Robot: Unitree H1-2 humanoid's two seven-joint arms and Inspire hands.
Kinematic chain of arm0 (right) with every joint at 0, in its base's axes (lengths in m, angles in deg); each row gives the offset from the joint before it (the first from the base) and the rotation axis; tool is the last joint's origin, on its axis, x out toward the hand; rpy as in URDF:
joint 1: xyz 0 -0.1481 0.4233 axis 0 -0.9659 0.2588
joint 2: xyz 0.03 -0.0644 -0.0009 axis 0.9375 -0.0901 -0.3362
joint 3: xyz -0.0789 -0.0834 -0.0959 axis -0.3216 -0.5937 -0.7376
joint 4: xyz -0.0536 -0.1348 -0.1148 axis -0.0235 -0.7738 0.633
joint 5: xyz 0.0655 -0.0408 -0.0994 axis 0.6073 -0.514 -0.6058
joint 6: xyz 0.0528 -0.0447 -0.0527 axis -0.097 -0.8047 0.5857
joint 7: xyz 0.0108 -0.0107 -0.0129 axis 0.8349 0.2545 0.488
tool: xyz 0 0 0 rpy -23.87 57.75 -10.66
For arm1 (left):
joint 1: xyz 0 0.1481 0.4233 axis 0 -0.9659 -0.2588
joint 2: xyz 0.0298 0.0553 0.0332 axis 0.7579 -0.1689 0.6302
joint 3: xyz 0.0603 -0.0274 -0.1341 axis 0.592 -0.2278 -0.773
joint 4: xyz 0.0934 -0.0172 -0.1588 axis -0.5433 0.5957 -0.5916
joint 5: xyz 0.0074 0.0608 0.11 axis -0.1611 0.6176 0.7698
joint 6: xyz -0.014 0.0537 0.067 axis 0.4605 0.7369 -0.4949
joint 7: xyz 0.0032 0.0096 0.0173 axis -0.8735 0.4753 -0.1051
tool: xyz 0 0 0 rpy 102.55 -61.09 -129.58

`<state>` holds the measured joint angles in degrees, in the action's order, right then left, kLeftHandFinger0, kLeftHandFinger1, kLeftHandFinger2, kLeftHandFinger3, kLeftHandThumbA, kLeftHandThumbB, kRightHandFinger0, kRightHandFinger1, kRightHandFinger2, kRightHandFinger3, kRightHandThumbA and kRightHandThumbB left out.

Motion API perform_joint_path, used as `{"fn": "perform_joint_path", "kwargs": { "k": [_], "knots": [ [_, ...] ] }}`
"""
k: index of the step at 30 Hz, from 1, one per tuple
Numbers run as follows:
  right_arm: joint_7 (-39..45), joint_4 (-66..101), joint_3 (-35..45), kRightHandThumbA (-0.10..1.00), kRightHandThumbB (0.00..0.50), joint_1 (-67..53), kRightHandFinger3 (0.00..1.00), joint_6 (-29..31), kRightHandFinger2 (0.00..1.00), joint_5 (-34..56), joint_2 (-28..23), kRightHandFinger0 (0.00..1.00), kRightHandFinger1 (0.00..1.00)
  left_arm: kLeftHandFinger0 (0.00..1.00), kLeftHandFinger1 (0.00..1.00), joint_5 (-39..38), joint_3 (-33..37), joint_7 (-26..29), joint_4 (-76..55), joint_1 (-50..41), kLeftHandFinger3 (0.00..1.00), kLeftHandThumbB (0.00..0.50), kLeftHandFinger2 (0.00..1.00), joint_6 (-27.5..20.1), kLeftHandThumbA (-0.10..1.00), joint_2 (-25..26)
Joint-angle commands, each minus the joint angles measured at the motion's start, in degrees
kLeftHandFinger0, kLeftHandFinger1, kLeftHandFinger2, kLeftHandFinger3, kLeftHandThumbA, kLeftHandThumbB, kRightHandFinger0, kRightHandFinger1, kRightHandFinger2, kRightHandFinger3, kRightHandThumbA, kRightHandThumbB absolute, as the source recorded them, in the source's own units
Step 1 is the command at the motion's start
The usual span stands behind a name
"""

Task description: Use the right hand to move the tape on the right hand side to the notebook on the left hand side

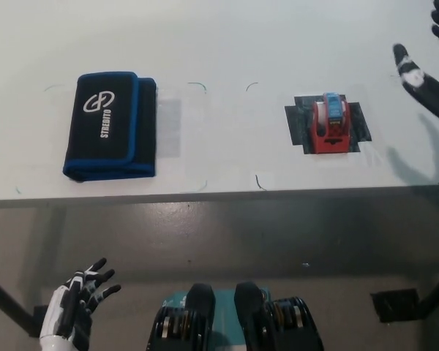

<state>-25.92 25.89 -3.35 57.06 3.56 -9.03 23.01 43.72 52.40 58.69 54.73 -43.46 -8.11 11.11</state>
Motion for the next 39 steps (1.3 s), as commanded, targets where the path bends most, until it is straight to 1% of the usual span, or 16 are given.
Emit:
{"fn": "perform_joint_path", "kwargs": {
  "k": [1, 5, 6, 7, 9, 14, 17, 19, 23, 25, 29, 30, 32, 35, 37, 39],
  "knots": [
    [0.67, -7.58, -1.80, 0.75, 0.301, 7.97, 1.00, 4.09, 1.00, -1.48, -2.26, 1.00, 1.00, 0.75, 0.82, 1.07, 0.31, -1.07, -0.93, -0.04, 1.00, 0.333, 0.84, -2.79, 0.71, 0.61],
    [0.20, -13.71, -2.87, 0.76, 0.343, 11.49, 1.00, 5.93, 1.00, -1.70, -2.53, 1.00, 1.00, 0.74, 0.81, 1.18, 0.31, -1.08, -1.01, -0.11, 1.00, 0.321, 0.83, -3.06, 0.72, 0.56],
    [0.47, -16.97, -3.31, 0.80, 0.366, 13.20, 1.00, 6.41, 1.00, -1.65, -2.45, 1.00, 1.00, 0.73, 0.81, 1.18, 0.26, -0.97, -1.07, -0.05, 1.00, 0.318, 0.82, -2.93, 0.72, 0.53],
    [0.63, -18.91, -3.76, 0.79, 0.344, 14.29, 1.00, 6.34, 1.00, -1.62, -2.26, 1.00, 1.00, 0.72, 0.80, 1.47, 0.38, -0.89, -1.25, -0.26, 1.00, 0.315, 0.82, -2.90, 0.73, 0.53],
    [0.16, -21.17, -4.00, 0.78, 0.337, 15.21, 1.00, 7.27, 1.00, -1.58, -1.96, 1.00, 1.00, 0.72, 0.80, 1.40, 0.39, -0.96, -1.32, -0.32, 1.00, 0.314, 0.83, -2.74, 0.72, 0.51],
    [1.07, -28.24, -4.72, 0.76, 0.386, 17.38, 1.00, 7.96, 1.00, -0.09, -0.66, 1.00, 1.00, 0.72, 0.81, 1.70, 0.51, -0.93, -1.23, -0.38, 1.00, 0.284, 0.86, -2.40, 0.74, 0.54],
    [0.26, -31.52, -5.19, 0.76, 0.381, 17.32, 1.00, 10.98, 1.00, -0.49, 0.19, 1.00, 1.00, 0.66, 0.78, 1.64, -0.49, -0.44, -0.57, -0.34, 0.96, 0.290, 0.80, -4.75, 0.72, 0.22],
    [0.05, -31.42, -5.61, 0.78, 0.365, 16.46, 1.00, 11.09, 1.00, -0.94, 0.43, 1.00, 1.00, 0.65, 0.77, 1.38, -1.07, -0.04, -0.21, -0.20, 0.95, 0.256, 0.78, -5.20, 0.77, 0.00],
    [-0.22, -33.64, -6.02, 0.80, 0.354, 16.59, 1.00, 12.66, 1.00, -1.33, 0.48, 1.00, 1.00, 0.65, 0.77, -0.29, -2.34, 0.24, -0.49, 0.37, 0.94, 0.245, 0.80, -4.43, 0.79, -0.70],
    [0.20, -35.06, -5.93, 0.81, 0.363, 16.50, 1.00, 13.24, 1.00, -0.84, 0.50, 1.00, 1.00, 0.63, 0.73, -0.89, -2.94, 0.24, -0.56, 0.41, 0.94, 0.244, 0.75, -4.38, 0.81, -1.07],
    [0.50, -38.46, -5.94, 0.83, 0.366, 16.24, 1.00, 14.20, 1.00, -0.49, 0.65, 1.00, 1.00, 0.60, 0.74, -1.21, -3.75, 0.00, -0.73, 0.12, 0.98, 0.220, 0.79, -4.01, 0.85, -1.69],
    [0.94, -40.36, -5.45, 0.80, 0.351, 15.89, 1.00, 15.98, 1.00, 0.49, 0.94, 1.00, 1.00, 0.58, 0.75, -1.19, -3.87, 0.07, -0.76, -0.04, 0.99, 0.205, 0.83, -3.90, 0.86, -1.75],
    [1.51, -41.43, -5.47, 0.80, 0.343, 15.43, 1.00, 16.78, 1.00, 0.80, 0.96, 1.00, 1.00, 0.58, 0.76, -1.35, -3.94, -0.06, -0.88, -0.15, 1.00, 0.202, 0.84, -3.68, 0.85, -1.75],
    [2.07, -42.46, -4.91, 0.79, 0.362, 14.40, 1.00, 16.17, 1.00, 1.95, 1.37, 1.00, 1.00, 0.55, 0.72, -0.98, -3.98, -0.03, -0.96, -0.32, 1.00, 0.191, 0.77, -4.25, 0.82, -2.01],
    [3.35, -42.42, -4.07, 0.74, 0.350, 13.79, 1.00, 15.36, 1.00, 3.72, 1.82, 1.00, 1.00, 0.55, 0.71, -1.09, -4.15, -0.24, -0.82, -0.25, 1.00, 0.191, 0.75, -4.55, 0.80, -2.05],
    [3.38, -43.27, -4.09, 0.75, 0.350, 13.62, 1.00, 16.11, 1.00, 3.47, 1.93, 1.00, 1.00, 0.54, 0.71, -1.11, -4.31, -0.25, -0.88, -0.13, 1.00, 0.199, 0.78, -4.58, 0.79, -2.12]
  ]
}}
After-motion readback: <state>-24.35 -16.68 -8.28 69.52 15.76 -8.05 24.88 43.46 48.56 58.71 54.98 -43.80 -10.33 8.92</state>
